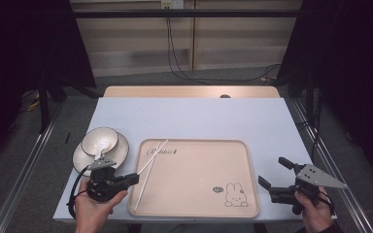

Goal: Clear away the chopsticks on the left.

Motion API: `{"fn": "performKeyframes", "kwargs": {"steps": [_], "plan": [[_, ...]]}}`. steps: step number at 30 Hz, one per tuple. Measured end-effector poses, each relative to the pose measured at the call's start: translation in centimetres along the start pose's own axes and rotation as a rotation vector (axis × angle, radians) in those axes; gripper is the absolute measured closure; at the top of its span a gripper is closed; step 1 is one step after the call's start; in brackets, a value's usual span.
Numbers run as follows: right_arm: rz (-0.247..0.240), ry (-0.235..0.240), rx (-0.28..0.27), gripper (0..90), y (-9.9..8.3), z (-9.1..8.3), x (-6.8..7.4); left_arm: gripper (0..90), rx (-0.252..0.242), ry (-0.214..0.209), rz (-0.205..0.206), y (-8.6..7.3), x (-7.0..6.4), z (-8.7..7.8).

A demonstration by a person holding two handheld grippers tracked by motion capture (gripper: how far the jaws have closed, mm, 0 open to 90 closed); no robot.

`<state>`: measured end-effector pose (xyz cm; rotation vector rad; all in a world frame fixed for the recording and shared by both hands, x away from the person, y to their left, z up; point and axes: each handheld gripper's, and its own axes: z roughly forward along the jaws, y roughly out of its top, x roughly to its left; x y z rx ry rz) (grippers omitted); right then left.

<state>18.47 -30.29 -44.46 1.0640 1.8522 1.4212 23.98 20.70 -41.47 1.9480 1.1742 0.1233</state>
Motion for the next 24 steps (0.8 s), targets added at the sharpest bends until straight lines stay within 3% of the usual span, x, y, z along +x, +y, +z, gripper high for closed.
{"fn": "performKeyframes", "kwargs": {"steps": [6, 14, 16, 19, 24], "plan": [[-0.005, 0.007, 0.003, 2.5, 0.0, 0.0, 0.0, 84.6, -0.016, 0.061, -0.063, -0.1, -0.3, 1.4], [-0.008, 0.007, 0.004, 2.6, 0.0, 0.0, 0.0, 84.5, 0.020, 0.133, -0.127, 0.1, -0.6, 3.2], [-0.009, 0.008, 0.004, 2.6, 0.0, 0.0, 0.0, 84.5, 0.049, 0.151, -0.163, 0.3, -0.5, 4.0], [-0.004, 0.007, 0.002, 2.6, 0.0, 0.0, 0.0, 84.5, 0.073, 0.173, -0.162, 0.4, -0.7, 4.7], [-0.009, 0.009, 0.002, 2.6, 0.0, 0.0, 0.0, 84.5, 0.091, 0.174, -0.171, 0.4, -0.8, 5.3]]}}
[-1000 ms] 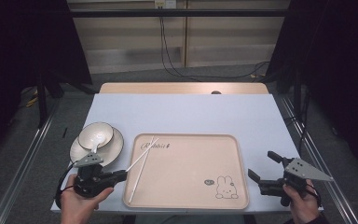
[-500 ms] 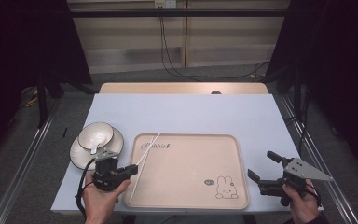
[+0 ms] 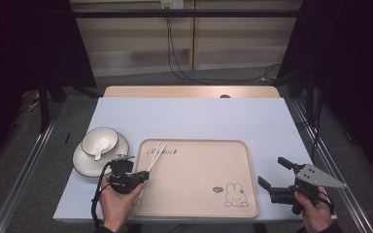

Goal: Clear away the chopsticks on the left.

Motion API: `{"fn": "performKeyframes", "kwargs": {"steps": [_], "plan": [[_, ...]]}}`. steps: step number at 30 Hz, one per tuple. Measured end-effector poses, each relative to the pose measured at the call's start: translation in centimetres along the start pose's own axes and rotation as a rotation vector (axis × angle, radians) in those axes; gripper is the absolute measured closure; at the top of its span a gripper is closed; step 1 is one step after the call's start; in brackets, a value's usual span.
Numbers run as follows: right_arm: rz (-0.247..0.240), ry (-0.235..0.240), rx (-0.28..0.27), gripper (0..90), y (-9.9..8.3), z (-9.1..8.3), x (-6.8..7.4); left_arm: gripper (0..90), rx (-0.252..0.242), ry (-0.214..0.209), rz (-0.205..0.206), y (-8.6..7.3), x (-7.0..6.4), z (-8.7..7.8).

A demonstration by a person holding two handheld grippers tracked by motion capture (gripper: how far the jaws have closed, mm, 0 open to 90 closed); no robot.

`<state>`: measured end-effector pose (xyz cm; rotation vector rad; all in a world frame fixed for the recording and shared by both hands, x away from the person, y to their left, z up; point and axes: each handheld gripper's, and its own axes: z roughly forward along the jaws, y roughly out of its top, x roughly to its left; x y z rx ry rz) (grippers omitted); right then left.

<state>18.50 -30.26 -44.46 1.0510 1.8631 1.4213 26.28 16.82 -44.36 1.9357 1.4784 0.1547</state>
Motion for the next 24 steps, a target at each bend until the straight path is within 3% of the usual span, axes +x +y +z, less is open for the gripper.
{"fn": "performKeyframes", "kwargs": {"steps": [4, 6, 17, 24], "plan": [[-0.001, 0.007, 0.002, 2.6, 0.0, 0.0, 0.0, 84.4, 0.014, 0.005, -0.008, -0.2, -0.1, 0.5], [-0.002, 0.007, 0.003, 2.6, 0.0, 0.0, 0.0, 84.3, 0.053, -0.007, -0.013, -0.5, -0.3, 1.1], [-0.003, 0.007, 0.005, 2.6, 0.0, 0.1, 0.0, 83.9, 0.065, 0.006, -0.021, -0.5, -0.3, 2.0], [-0.004, 0.010, 0.006, 2.6, 0.0, 0.1, 0.0, 80.7, 0.071, -0.011, 0.024, -0.5, -0.2, 1.9]]}}
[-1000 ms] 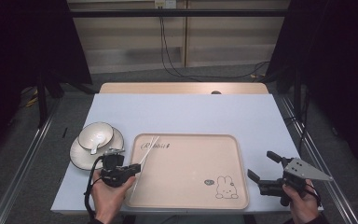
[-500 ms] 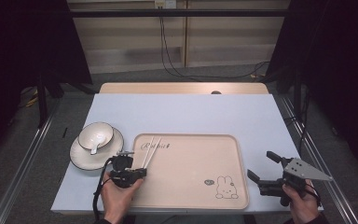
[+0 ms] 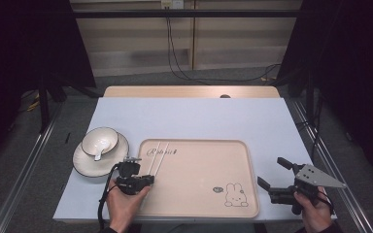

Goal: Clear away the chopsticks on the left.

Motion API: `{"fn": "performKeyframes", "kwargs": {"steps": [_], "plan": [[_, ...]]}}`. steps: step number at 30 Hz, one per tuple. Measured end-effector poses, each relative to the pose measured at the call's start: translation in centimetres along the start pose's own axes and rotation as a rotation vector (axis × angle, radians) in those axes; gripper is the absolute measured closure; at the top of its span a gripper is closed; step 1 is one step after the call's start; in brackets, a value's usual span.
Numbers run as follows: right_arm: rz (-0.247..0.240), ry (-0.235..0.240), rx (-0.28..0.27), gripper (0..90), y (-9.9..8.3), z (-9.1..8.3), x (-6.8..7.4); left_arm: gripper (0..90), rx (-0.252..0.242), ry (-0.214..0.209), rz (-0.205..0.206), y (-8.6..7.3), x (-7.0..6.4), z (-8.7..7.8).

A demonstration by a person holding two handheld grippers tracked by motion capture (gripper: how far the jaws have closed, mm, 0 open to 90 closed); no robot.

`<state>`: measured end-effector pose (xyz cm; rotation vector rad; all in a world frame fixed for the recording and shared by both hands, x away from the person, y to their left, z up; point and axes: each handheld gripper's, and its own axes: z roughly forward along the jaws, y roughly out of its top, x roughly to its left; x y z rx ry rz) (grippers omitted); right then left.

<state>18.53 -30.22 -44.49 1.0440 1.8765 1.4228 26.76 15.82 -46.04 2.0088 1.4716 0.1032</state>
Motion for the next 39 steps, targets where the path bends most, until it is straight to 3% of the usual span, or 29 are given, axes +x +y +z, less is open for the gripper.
{"fn": "performKeyframes", "kwargs": {"steps": [2, 3, 5, 6, 9, 10, 12, 15, 19, 22, 23, 24, 28, 30, 32, 36, 38, 39], "plan": [[0.000, 0.000, 0.000, 2.6, 0.0, 0.0, 0.0, 80.1, -0.004, -0.011, -0.010, 0.0, 0.1, 0.0], [-0.001, 0.002, -0.001, 2.6, 0.0, 0.0, 0.0, 75.9, -0.005, -0.024, 0.012, 0.0, 0.1, 0.0], [-0.001, 0.002, -0.001, 2.6, 0.0, 0.0, 0.0, 71.7, -0.009, -0.024, 0.013, 0.0, 0.1, 0.0], [0.000, 0.003, -0.001, 2.6, 0.0, 0.0, 0.0, 70.2, -0.023, -0.061, 0.044, 0.1, 0.0, -0.1], [0.003, 0.005, -0.004, 2.6, 0.0, 0.0, 0.0, 65.4, -0.037, -0.050, 0.056, 0.2, -0.2, -0.3], [0.003, 0.001, -0.003, 2.6, 0.0, 0.0, 0.0, 62.8, -0.065, -0.072, 0.076, 0.4, -0.3, -0.6], [0.003, 0.002, -0.004, 2.6, 0.0, 0.0, 0.0, 58.4, -0.088, -0.073, 0.106, 0.5, -0.4, -0.9], [0.007, 0.000, -0.007, 2.5, 0.0, 0.0, 0.0, 44.4, -0.133, -0.099, 0.143, 0.7, -0.5, -1.4], [0.010, -0.002, -0.008, 2.6, 0.0, -0.1, -0.1, 24.6, -0.215, -0.179, 0.192, 0.7, -0.3, -2.6], [0.010, -0.005, -0.008, 2.6, 0.0, -0.1, -0.1, 18.3, -0.246, -0.188, 0.223, 0.6, 0.0, -3.3], [0.009, -0.011, -0.009, 2.6, 0.0, 0.0, -0.1, 10.9, -0.276, -0.191, 0.237, 0.5, 0.1, -3.7], [0.008, -0.008, -0.009, 2.6, 0.0, 0.0, -0.1, 9.6, -0.300, -0.190, 0.269, 0.3, 0.3, -4.4], [0.010, -0.010, -0.009, 2.6, 0.0, -0.1, -0.1, 4.5, -0.348, -0.203, 0.283, -0.1, 1.1, -5.7], [0.007, -0.008, -0.009, 2.6, 0.0, -0.1, -0.1, 3.6, -0.395, -0.223, 0.340, -0.7, 2.1, -6.8], [0.005, -0.007, -0.009, 2.6, 0.0, -0.1, -0.1, 2.9, -0.420, -0.205, 0.355, -1.3, 2.8, -7.5], [0.006, -0.008, -0.010, 2.6, 0.0, -0.1, -0.2, 2.9, -0.460, -0.212, 0.358, -2.0, 3.7, -8.4], [0.010, -0.011, -0.010, 2.6, 0.0, -0.1, -0.2, 2.5, -0.463, -0.199, 0.365, -2.6, 4.4, -8.8], [0.010, -0.011, -0.010, 2.6, 0.0, -0.1, -0.2, 2.5, -0.481, -0.186, 0.349, -2.8, 4.8, -9.1]]}}
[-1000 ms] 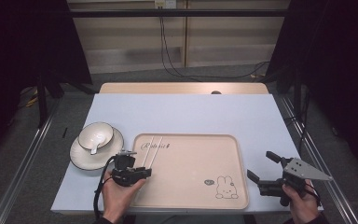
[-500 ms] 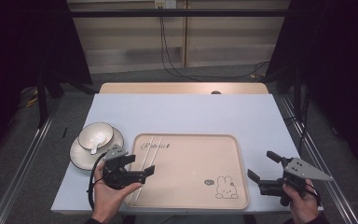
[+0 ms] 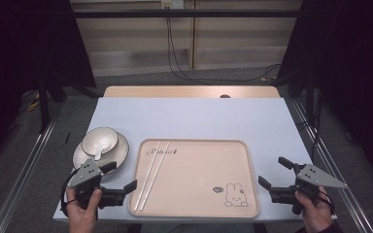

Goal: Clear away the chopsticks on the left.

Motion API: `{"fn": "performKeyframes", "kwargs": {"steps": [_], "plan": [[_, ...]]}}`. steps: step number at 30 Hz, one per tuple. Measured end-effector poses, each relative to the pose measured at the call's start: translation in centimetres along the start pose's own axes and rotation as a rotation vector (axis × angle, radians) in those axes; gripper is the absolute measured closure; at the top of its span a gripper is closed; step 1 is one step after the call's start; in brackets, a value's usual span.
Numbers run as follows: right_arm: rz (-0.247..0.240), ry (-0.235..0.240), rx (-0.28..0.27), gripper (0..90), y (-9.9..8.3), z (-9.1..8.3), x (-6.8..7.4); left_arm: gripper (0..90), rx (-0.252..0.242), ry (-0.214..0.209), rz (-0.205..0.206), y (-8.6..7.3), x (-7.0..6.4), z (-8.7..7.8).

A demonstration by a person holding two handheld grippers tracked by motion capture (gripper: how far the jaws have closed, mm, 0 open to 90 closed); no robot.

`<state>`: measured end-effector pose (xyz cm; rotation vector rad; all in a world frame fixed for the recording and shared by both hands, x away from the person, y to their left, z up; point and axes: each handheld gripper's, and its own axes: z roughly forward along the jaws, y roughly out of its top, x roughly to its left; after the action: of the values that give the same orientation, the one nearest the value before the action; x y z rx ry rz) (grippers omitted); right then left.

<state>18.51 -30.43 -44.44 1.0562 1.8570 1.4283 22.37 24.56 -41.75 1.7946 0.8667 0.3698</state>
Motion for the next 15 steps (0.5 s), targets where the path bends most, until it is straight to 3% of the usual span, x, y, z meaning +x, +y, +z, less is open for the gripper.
{"fn": "performKeyframes", "kwargs": {"steps": [2, 8, 12, 14, 15], "plan": [[0.003, -0.002, -0.001, 2.6, 0.0, 0.0, 0.0, 2.5, -0.016, 0.022, -0.019, -0.4, 0.3, -1.0], [0.001, -0.003, -0.004, 2.6, 0.0, 0.0, 0.0, 2.4, -0.059, 0.065, -0.019, -1.3, 0.4, -3.1], [0.000, 0.001, -0.004, 2.5, 0.0, -0.1, 0.0, 1.7, -0.107, 0.062, -0.042, -1.9, 0.8, -4.1], [-0.004, -0.003, -0.006, 2.5, 0.0, -0.1, 0.0, 1.5, -0.115, 0.087, -0.015, -2.0, 0.9, -4.6], [-0.011, 0.002, -0.007, 2.1, 0.0, -0.1, 0.0, 1.4, -0.126, 0.085, -0.032, -2.2, 1.0, -4.8]]}}
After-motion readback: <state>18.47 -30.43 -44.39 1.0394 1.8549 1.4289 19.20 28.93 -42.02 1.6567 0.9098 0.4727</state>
